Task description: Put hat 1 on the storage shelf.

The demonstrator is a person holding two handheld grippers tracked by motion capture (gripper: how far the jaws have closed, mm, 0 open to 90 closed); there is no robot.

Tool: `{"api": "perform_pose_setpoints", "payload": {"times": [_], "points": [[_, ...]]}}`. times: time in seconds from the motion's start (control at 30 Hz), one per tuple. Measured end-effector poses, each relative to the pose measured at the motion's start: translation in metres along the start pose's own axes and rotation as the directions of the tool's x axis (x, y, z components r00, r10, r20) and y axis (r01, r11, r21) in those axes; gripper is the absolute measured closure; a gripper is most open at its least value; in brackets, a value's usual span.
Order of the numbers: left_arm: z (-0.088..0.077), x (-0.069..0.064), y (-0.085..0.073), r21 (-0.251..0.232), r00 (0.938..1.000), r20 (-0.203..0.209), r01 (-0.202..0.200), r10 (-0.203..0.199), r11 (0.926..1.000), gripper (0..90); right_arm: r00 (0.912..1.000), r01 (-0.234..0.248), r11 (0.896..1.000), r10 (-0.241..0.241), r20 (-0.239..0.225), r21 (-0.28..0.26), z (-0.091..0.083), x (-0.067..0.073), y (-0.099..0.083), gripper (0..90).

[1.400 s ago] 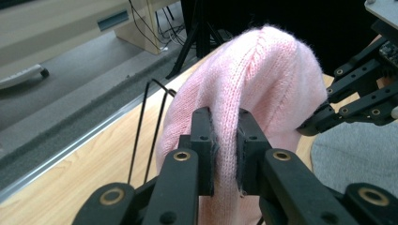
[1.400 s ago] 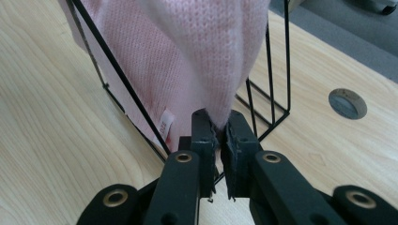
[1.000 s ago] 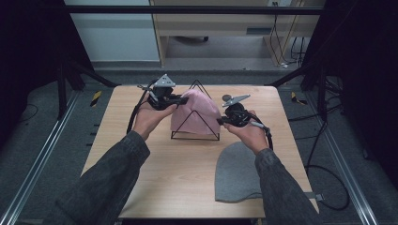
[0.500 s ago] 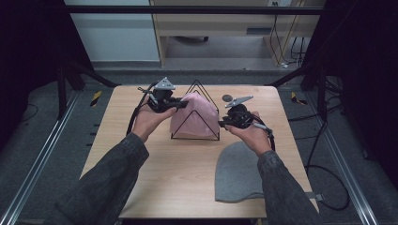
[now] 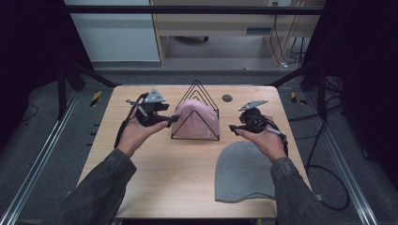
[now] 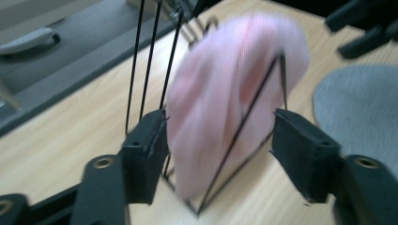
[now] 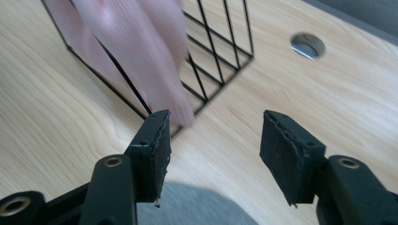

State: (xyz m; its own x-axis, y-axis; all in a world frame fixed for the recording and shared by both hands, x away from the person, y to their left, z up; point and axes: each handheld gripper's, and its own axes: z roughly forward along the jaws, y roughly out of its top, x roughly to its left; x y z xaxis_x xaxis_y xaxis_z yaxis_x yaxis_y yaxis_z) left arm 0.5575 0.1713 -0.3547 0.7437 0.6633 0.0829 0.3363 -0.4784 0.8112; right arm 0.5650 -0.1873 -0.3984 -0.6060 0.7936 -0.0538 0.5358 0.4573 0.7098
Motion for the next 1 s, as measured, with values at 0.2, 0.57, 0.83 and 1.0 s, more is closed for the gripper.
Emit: {"api": "perform_pose_setpoints", "payload": {"times": [0.2, 0.57, 0.83, 1.0], "points": [[-0.014, -0.011, -0.048, 0.068, 0.9997, -0.022, 0.008, -0.007, 0.9976, 21.2, 0.9971, -0.06, 0.998, 0.059, 0.049, 0.033, -0.01, -0.012, -0.029, 35.6], [-0.03, -0.012, -0.124, 0.082, 0.9913, -0.096, 0.098, -0.09, 0.9917, 14.0, 0.9901, -0.136, 0.982, 0.13, 0.054, 0.13, 0.001, -0.037, -0.076, 47.1], [-0.048, -0.003, -0.151, 0.126, 0.9815, -0.138, 0.15, -0.133, 0.9806, 13.5, 0.9842, -0.173, 0.972, 0.164, 0.065, 0.156, 0.018, -0.052, -0.09, 49.2], [-0.054, 0.006, -0.158, 0.111, 0.9701, -0.161, 0.2, -0.181, 0.9734, 13.7, 0.9829, -0.182, 0.97, 0.175, 0.056, 0.159, 0.018, -0.053, -0.09, 49.2]]}}
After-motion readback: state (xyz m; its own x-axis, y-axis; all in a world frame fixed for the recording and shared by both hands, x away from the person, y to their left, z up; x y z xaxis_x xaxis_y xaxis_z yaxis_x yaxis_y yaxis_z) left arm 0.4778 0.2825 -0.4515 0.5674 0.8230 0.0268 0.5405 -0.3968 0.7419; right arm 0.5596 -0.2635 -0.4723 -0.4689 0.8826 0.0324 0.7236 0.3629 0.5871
